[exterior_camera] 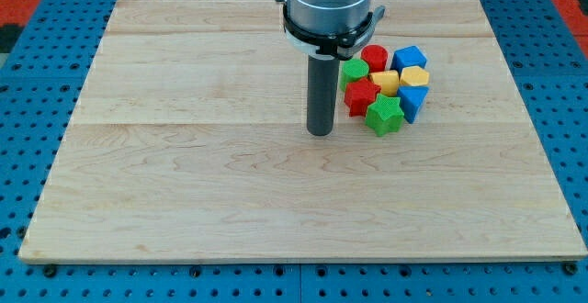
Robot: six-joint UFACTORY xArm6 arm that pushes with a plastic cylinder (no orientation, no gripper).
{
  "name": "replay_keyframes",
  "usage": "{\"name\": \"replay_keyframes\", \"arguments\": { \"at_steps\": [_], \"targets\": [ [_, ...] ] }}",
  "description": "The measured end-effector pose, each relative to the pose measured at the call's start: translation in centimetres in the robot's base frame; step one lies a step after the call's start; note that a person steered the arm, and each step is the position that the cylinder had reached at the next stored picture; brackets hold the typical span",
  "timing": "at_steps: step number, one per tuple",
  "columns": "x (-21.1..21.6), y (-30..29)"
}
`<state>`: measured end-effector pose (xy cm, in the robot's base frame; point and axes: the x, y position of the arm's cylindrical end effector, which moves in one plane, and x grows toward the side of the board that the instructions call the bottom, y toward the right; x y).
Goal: Push the red star towards top left corner
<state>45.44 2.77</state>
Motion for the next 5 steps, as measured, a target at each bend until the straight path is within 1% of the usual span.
{"name": "replay_keyframes", "arguments": {
  "at_steps": [1, 3, 4, 5],
  "targets": [
    [0.0, 0.0],
    [2.4, 8.4],
    [-0.2, 10.4],
    [-4.2, 8.9]
  ]
}}
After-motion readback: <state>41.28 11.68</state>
